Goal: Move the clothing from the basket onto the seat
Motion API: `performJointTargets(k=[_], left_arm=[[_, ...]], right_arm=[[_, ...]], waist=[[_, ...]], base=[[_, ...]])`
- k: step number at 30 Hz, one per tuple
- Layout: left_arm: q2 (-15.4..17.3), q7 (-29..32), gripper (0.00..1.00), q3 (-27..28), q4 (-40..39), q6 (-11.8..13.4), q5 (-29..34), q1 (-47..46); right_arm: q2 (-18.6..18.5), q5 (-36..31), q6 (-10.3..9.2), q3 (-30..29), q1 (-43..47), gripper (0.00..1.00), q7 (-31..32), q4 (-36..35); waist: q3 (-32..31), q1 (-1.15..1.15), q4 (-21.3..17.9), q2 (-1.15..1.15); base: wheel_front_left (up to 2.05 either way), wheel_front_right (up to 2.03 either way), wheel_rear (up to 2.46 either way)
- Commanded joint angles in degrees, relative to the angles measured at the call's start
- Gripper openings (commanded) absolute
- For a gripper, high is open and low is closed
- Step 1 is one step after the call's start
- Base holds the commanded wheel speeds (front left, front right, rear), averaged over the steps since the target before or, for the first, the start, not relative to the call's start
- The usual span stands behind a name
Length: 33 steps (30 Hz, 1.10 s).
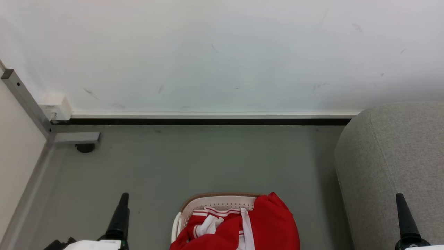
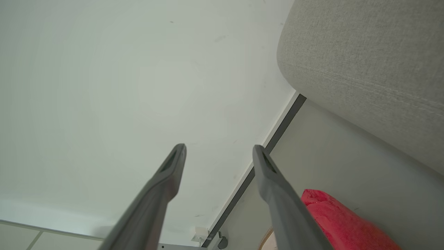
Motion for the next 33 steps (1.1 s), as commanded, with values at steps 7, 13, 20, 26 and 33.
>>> performJointTargets(k=[7,13,20,26,33], left_arm=[[0.50,-2.14,1.00,-1.89,-1.82,0.81,9.36,-0.19],[0.56,-3.49,1.00,-3.36,-1.90,1.15,14.87,0.26],[0.62,-4.95,1.00,-4.50,-1.71,1.40,21.28,0.69],[0.67,-6.09,1.00,-4.85,-1.17,1.07,27.14,1.20],[0.72,-7.21,1.00,-5.07,-1.00,0.70,32.52,1.86]], right_arm=[[-0.62,-10.06,0.01,0.53,1.02,1.00,-2.16,-3.25],[-0.67,-16.80,0.02,1.36,1.76,1.00,-3.46,-4.43],[-1.61,-23.96,0.02,2.75,2.09,1.00,-4.90,-5.22],[-2.57,-28.82,0.02,3.71,2.32,1.00,-6.08,-5.39],[-3.36,-32.91,0.03,4.41,2.90,1.00,-7.17,-5.66]], waist=[[0.15,0.00,0.05,0.00],[0.15,0.00,0.13,0.00],[0.13,0.00,0.22,0.00],[-0.07,0.00,0.33,0.00],[-0.34,0.00,0.53,0.00]], base=[[0.00,0.00,0.00],[0.00,0.00,0.00],[0.00,0.00,0.00],[0.00,0.00,0.00],[0.00,0.00,0.00]])
